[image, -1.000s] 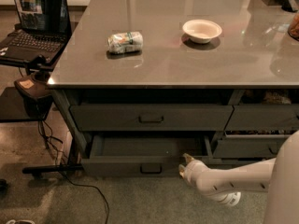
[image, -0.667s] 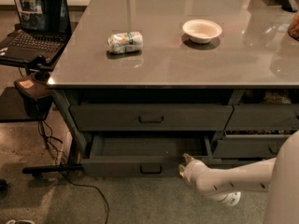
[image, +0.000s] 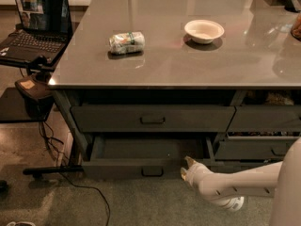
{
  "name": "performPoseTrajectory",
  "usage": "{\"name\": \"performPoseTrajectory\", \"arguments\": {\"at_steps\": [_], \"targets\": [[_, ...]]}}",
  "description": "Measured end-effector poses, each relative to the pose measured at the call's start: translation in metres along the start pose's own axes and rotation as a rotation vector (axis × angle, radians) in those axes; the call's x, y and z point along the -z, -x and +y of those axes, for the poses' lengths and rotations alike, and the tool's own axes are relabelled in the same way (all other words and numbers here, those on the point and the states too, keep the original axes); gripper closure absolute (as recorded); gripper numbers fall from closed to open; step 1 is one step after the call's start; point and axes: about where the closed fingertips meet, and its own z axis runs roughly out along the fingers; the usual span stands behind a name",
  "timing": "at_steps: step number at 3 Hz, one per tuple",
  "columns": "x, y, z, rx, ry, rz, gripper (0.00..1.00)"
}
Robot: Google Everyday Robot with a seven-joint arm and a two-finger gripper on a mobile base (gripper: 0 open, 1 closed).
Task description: Open middle drawer
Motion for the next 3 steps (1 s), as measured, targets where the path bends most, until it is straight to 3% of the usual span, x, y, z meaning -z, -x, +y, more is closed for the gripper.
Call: {"name": "performPoseTrajectory", "arguments": {"at_steps": [3], "targets": [[0.0091, -0.0045, 0.0098, -0.017, -0.009, -0.002, 1.0]]}}
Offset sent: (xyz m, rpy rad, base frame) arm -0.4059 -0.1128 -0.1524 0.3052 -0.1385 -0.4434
